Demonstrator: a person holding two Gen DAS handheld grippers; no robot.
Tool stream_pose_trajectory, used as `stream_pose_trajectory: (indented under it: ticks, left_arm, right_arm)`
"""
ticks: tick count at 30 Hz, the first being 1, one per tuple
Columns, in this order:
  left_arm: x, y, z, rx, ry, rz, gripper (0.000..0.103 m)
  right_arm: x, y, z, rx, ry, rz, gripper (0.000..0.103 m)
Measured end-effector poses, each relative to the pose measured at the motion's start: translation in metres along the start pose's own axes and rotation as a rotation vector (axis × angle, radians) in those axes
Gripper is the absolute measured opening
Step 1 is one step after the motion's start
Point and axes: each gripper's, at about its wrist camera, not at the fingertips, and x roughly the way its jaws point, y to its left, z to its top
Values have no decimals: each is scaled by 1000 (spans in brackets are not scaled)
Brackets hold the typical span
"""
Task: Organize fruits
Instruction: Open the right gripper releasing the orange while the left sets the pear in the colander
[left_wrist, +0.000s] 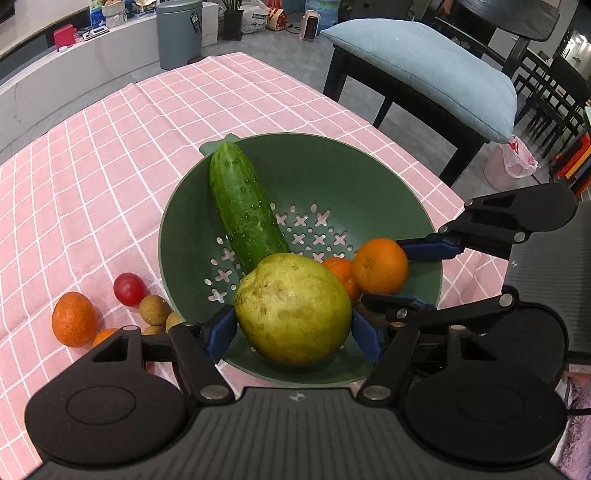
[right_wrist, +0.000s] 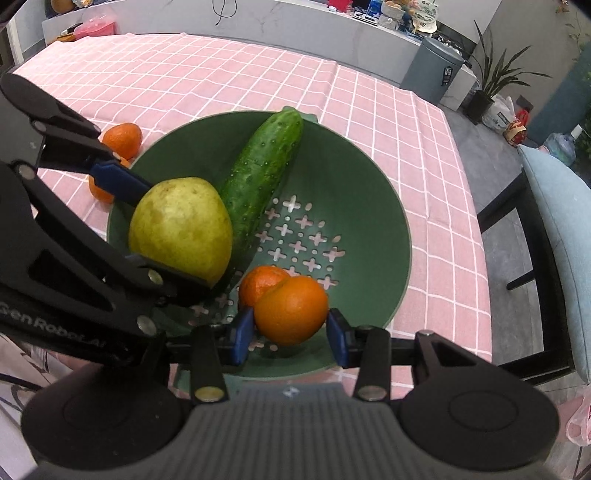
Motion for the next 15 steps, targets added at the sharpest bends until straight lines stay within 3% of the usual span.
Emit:
stream_pose_trajectory:
  ticks: [6,10,15]
  left_arm:
    - [-2,-3,0,8,-1,-3,78]
    - [-12,1,0,-15,-43,-32,80]
    - [-29,3,-1,-30,-92,-39,80]
  right_arm:
    - [-7,4,0,-21,-8,-22,41]
    - [-13,2,0,-19,-21,-32,55]
    - [-25,7,1,-11,-45,-61,60]
